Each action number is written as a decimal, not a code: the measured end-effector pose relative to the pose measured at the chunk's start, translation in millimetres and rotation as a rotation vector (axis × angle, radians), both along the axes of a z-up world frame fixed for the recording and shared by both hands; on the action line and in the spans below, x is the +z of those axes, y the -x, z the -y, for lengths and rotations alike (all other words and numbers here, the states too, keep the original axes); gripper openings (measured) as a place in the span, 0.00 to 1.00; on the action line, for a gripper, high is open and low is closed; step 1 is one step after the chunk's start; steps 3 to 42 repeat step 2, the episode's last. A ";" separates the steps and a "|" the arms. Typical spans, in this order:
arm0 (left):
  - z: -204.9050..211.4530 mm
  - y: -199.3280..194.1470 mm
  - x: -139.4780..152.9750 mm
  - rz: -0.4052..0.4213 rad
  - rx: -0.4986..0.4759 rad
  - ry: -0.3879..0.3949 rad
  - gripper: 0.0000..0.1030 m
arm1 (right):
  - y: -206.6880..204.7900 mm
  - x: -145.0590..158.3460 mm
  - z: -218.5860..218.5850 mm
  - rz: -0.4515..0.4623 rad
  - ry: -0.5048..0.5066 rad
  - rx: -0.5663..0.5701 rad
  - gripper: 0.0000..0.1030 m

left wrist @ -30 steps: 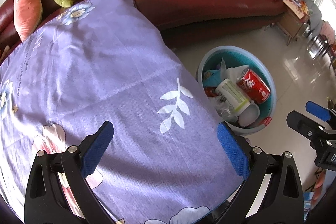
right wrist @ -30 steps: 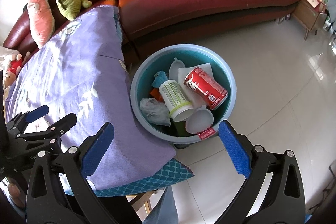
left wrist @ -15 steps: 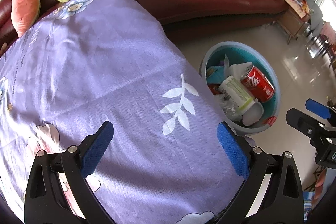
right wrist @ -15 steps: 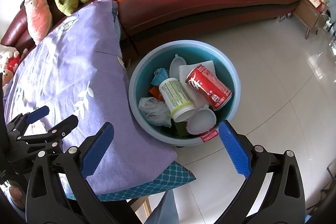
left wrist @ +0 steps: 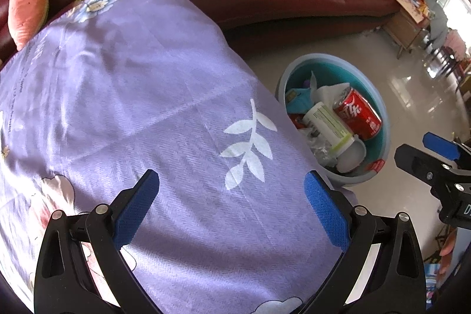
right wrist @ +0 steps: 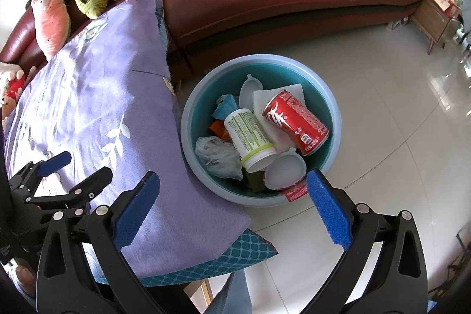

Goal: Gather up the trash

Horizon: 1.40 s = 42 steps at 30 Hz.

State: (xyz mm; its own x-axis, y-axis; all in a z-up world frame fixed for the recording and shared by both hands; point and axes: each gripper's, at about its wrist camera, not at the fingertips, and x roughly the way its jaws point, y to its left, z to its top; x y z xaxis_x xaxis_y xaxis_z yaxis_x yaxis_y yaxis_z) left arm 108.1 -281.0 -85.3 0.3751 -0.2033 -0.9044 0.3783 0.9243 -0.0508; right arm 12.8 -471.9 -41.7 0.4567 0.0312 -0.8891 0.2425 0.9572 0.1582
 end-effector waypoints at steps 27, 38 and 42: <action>0.5 0.4 -0.4 -0.005 -0.006 0.003 0.96 | -0.4 1.4 -1.7 0.001 0.002 -0.001 0.93; 0.5 0.4 -0.4 -0.005 -0.006 0.003 0.96 | -0.4 1.4 -1.7 0.001 0.002 -0.001 0.93; 0.5 0.4 -0.4 -0.005 -0.006 0.003 0.96 | -0.4 1.4 -1.7 0.001 0.002 -0.001 0.93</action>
